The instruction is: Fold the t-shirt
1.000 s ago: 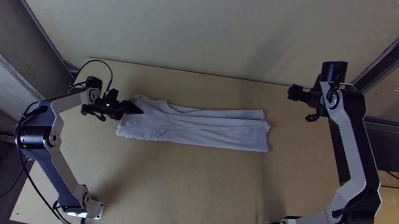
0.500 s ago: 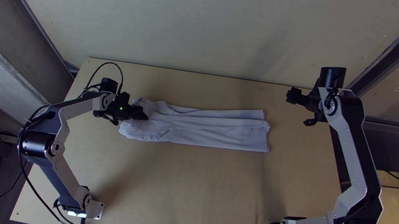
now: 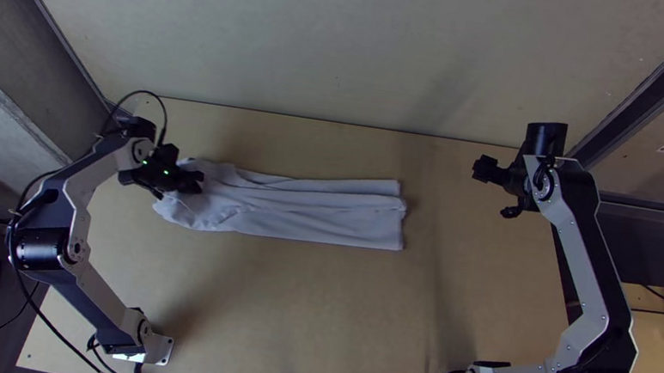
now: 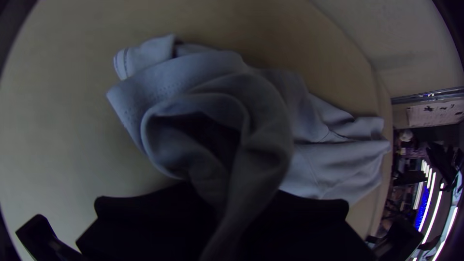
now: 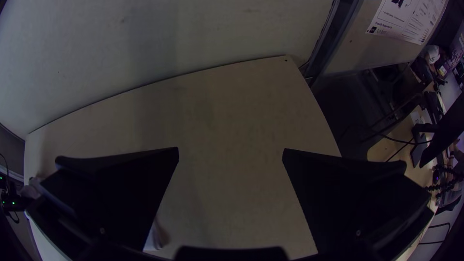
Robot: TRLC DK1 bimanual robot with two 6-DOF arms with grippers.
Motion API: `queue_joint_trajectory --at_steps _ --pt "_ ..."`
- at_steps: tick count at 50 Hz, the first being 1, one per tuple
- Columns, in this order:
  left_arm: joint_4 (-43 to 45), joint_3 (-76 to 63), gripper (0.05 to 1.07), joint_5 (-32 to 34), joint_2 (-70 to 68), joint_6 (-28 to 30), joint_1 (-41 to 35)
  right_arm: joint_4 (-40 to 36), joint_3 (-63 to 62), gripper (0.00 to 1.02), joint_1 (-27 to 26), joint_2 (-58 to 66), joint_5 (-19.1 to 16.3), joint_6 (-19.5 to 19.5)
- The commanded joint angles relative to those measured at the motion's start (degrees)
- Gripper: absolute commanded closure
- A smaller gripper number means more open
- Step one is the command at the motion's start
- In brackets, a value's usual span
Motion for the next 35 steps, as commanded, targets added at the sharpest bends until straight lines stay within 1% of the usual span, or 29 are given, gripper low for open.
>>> queue_joint_trajectory --at_steps 1,7,12,19,26,35 --pt "-2.36 5.14 1.05 -3.22 0.43 7.42 4.32 0.7 -1.11 0.04 -0.81 -2.51 -0.15 0.91" --pt "-4.03 10.59 1.05 -8.14 4.03 12.16 8.98 0.79 -0.67 0.04 -1.96 -3.48 -0.15 0.91" --pt "-8.95 16.65 1.05 -12.27 7.29 15.33 11.62 1.05 -0.76 0.04 -2.57 -4.01 -0.15 0.38" --pt "-9.22 20.08 1.05 -17.54 7.9 18.23 13.2 1.05 -0.67 0.04 -3.1 -4.27 -0.15 0.21" --pt "-13.79 24.65 1.05 -20.88 5.18 19.02 12.5 1.05 -1.02 0.04 -3.01 -4.8 -0.15 0.65" --pt "-20.2 29.4 1.05 -25.37 0.25 17.08 5.82 1.05 -1.46 0.04 -2.66 -5.15 -0.15 0.82"
